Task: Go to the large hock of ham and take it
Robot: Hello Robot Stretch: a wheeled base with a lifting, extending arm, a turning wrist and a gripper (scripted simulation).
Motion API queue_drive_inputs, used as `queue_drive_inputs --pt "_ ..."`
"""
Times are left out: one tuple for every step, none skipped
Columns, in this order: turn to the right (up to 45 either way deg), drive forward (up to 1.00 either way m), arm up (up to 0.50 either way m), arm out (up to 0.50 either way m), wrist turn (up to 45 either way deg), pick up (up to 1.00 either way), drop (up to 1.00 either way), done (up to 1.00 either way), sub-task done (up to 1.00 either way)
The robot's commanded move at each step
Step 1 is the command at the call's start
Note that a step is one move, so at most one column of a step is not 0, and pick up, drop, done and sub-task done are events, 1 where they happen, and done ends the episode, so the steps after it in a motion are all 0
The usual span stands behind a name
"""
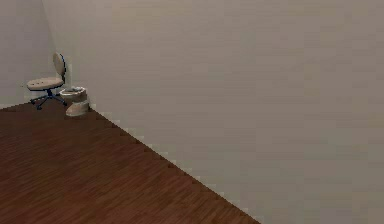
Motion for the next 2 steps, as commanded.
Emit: queue_drive_inputs --pt "0.0 0.00 -0.12 0.00 0.0 0.00 0.00 0.00 0.00" --pt "0.0 0.00 0.00 0.00 0.0 1.00 0.00 0.00 0.00"
